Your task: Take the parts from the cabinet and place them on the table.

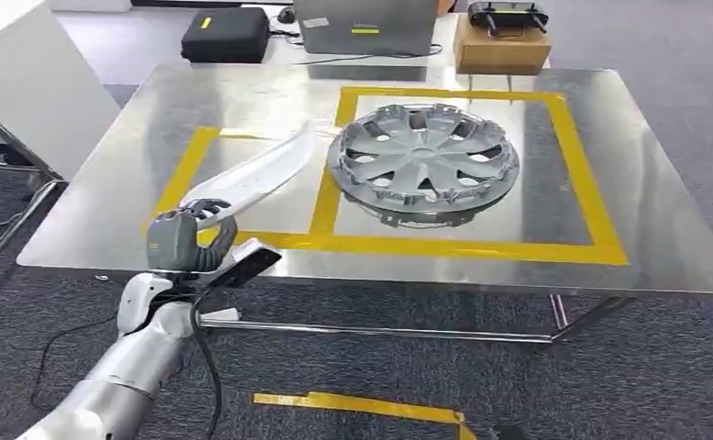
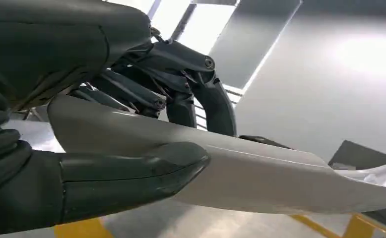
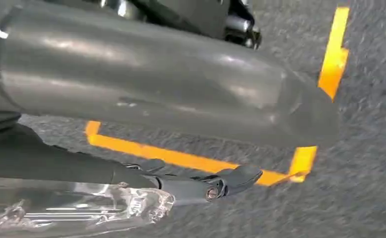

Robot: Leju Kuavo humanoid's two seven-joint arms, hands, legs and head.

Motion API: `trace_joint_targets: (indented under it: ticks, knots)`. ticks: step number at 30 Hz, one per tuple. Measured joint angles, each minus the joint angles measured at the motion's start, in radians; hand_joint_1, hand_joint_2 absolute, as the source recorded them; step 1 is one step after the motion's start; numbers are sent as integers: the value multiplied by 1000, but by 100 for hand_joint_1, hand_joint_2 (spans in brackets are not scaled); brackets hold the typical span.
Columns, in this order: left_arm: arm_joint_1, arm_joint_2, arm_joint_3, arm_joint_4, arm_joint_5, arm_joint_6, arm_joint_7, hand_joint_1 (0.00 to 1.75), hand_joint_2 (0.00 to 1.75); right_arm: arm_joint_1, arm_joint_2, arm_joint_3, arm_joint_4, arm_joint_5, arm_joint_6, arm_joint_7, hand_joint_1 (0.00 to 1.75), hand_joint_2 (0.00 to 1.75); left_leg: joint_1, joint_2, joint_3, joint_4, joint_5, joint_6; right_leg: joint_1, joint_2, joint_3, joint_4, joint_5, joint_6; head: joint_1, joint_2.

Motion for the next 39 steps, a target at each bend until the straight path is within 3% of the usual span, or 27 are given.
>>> trace_joint_targets:
  ticks: [1, 2, 3, 5, 6, 7, 9, 11, 13, 16, 17, 18, 20, 21, 22, 23, 25, 27, 29, 31, 32, 33, 34, 36, 37, 38, 39]
  knots:
    - [5, 2, 2, 0, 2, 0, 0, 159, 175, 2, 0, 0, 0, 0, 0, 0, 0, 0, 2, 1, -28, 28, -15, -2, 0, -4, 10, 0, -8, 0, 0, 0]
    - [8, 4, 5, 0, 3, 1, -1, 159, 175, 3, 0, 0, 0, 1, 0, 0, 0, 0, 3, 2, -41, 20, 0, -3, 0, -9, 22, 0, -17, 2, 0, 0]
    - [9, 5, 10, 0, 4, 1, -2, 159, 175, 3, 0, 0, 0, 1, 0, 0, 0, 0, 4, 4, -35, -18, 37, -2, 0, -13, 36, 0, -28, 4, 0, 0]
    - [8, 6, 16, 0, 5, 2, -2, 159, 175, 2, 0, 0, 1, 2, 0, 0, 0, 0, 4, 20, 12, -167, 159, 2, -1, -24, 68, 0, -50, 11, 0, 0]
    - [8, 7, 16, 0, 6, 3, -2, 159, 175, 2, 0, 0, 2, 2, 0, 0, 0, 0, 1, 59, 25, -232, 211, 6, 2, -28, 68, -1, -63, 20, -2, 0]
    - [5, 8, 17, 1, 7, 4, -2, 159, 175, 1, 0, 0, 2, 2, 0, 0, 0, 0, -9, 65, 31, -250, 165, 7, 7, -32, 77, 2, -72, 29, -5, 0]
    - [8, 6, 18, 0, 6, 8, -3, 159, 175, 0, 0, 0, 2, 3, 0, 2, 0, 0, -8, 47, 30, -253, 176, 26, 11, -49, 92, 1, -75, 39, -8, 0]
    - [8, 7, 19, 0, 5, 9, -3, 159, 175, -1, 0, 0, 2, 2, 0, 1, 0, 0, -4, 30, 49, -255, 169, 41, 7, -48, 94, 2, -86, 49, -7, 0]
    - [2, 6, 22, 1, -1, 5, -3, 159, 175, -5, 0, 0, 2, 0, 2, 0, 0, 0, -4, 22, 65, -258, 157, 54, 2, -10, 39, 109, -116, 54, -2, 0]
    - [6, 3, 22, 2, -3, 1, -3, 159, 175, -6, 0, 0, 2, -1, 5, 0, 0, 0, -10, 8, 77, -257, 140, 58, 2, 1, -109, 318, -199, 57, 1, 0]
    - [8, 3, 22, 2, -4, 1, -3, 159, 175, -4, 0, 0, 2, -1, 5, 0, 0, 0, -13, 4, 86, -257, 133, 59, 2, 2, -135, 327, -182, 54, 2, 0]
    - [9, 3, 22, 2, -4, 1, -3, 159, 175, -2, 0, 0, 2, -1, 5, 0, 0, 0, -17, 0, 96, -257, 126, 59, 3, 2, -136, 294, -142, 48, 1, 0]
    - [8, 2, 22, 2, -4, 0, -3, 159, 175, -2, 0, 0, 2, -1, 5, 0, 0, 0, -23, -3, 125, -257, 108, 59, 12, 3, -88, 128, -7, 28, 1, 0]
    - [9, 2, 23, 2, -4, 0, -3, 159, 175, -1, 0, 0, 2, -1, 5, 0, 0, 0, -21, -3, 131, -261, 99, 58, 20, 5, -67, 67, 33, 13, 1, 0]
    - [6, 2, 23, 5, -4, 0, -3, 159, 175, -3, -3, 0, 2, -2, 5, 0, 0, 0, -22, -3, 138, -261, 98, 55, 22, 4, -73, 69, 6, 7, -11, 0]
    - [6, 1, 23, 5, -4, -1, -3, 159, 175, -4, -3, 0, 2, -2, 5, -1, 0, 0, -19, -4, 131, -262, 96, 49, 28, 5, -62, 27, -1, 0, -5, 0]
    - [12, 0, 23, 5, -5, -2, -3, 159, 175, 0, -3, 0, 2, -2, 6, 0, 0, 0, -19, -3, 141, -254, 102, 36, 29, 5, -55, 21, 16, -5, -1, 0]
    - [9, 0, 24, 5, -6, -2, -4, 159, 175, 1, -3, -1, 2, -2, 6, 0, 0, 0, -19, -1, 145, -246, 86, 25, 17, 5, -18, 0, 23, -8, 1, 0]
    - [-1, 0, 23, 8, -38, -5, 2, 159, 175, -5, -3, -1, 2, 0, 10, -2, 0, 0, -12, 1, 94, -143, 33, 7, 12, 4, -7, -3, 20, -11, -5, 0]
    - [-3, 1, 18, 28, -71, 0, 19, 159, 175, -7, -3, -1, 2, 4, 13, -2, 0, 0, -3, 1, 6, -3, -22, -3, 8, 4, -1, -3, 12, -11, -5, 0]
    - [-2, 2, 15, 43, -83, 0, 26, 159, 175, -7, -3, -1, 2, 5, 14, -2, 0, 0, 2, 2, -21, 24, -21, -8, 7, 4, 1, -2, 8, -9, -5, 0]
    - [-2, 2, 14, 53, -88, 0, 29, 159, 175, -6, -3, -1, 3, 8, 15, -2, 0, 0, 6, 2, -25, 9, 5, -11, 4, 5, 6, -2, 4, -6, -5, 0]
    - [-3, 3, 14, 63, -95, -2, 30, 159, 175, -6, -3, -1, 3, 8, 16, -2, 0, 0, 11, 3, -7, -50, 58, -15, 1, 6, 13, -1, -2, -2, -5, 0]
    - [-13, 5, 10, 83, -112, -10, 33, 159, 175, -6, -3, 0, 3, 11, 18, -2, 0, 0, 18, 6, 58, -221, 176, -22, -5, 8, 27, 3, -15, 11, -5, 0]
    - [-19, 5, 7, 97, -119, -17, 34, 159, 175, -7, -3, 0, 3, 12, 19, -1, 0, 0, 15, 7, 67, -244, 164, -27, -3, 8, 30, 5, -20, 19, -5, 0]
    - [-27, 5, 3, 112, -124, -26, 34, 159, 175, -10, -3, 0, 3, 14, 19, -2, 0, 0, 11, 7, 71, -265, 138, -12, -1, 8, 21, 11, -24, 26, -13, 0]
    - [-27, 5, -5, 122, -132, -34, 35, 159, 175, -12, -3, 0, 3, 18, 20, 0, 0, 0, 11, 6, 67, -261, 161, -1, 0, 7, 16, 10, -28, 30, -9, 0]
